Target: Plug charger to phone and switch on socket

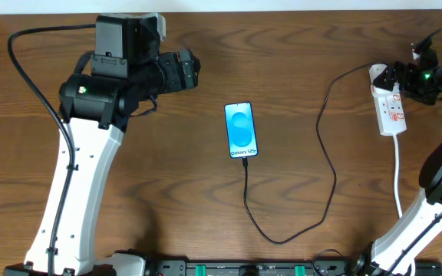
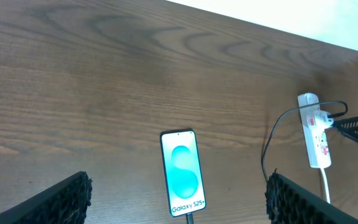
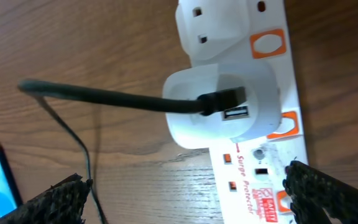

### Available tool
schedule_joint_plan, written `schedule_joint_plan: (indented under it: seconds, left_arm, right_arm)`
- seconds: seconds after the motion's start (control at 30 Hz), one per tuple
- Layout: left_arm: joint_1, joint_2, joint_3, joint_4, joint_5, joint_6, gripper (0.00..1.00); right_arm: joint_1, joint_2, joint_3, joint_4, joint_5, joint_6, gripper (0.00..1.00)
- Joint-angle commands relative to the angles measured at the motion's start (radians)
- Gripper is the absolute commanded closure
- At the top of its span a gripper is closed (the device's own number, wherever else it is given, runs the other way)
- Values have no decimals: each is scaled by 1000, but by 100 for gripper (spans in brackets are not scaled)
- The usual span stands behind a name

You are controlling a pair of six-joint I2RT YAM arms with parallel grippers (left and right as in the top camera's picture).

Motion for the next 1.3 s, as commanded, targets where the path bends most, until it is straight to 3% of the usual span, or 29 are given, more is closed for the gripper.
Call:
schedule_joint_plan:
  seconds: [0.0, 0.7, 1.27]
  left_arm:
    - [4, -10, 0, 0, -14, 17, 11]
    - [4, -10, 0, 0, -14, 17, 11]
    - [4, -10, 0, 0, -14, 17, 11]
  right_arm:
    - [-2, -8, -13, 16, 22, -6, 1]
    - [33, -6, -185, 228, 21, 53, 1]
    - [32, -6, -186, 278, 21, 62, 1]
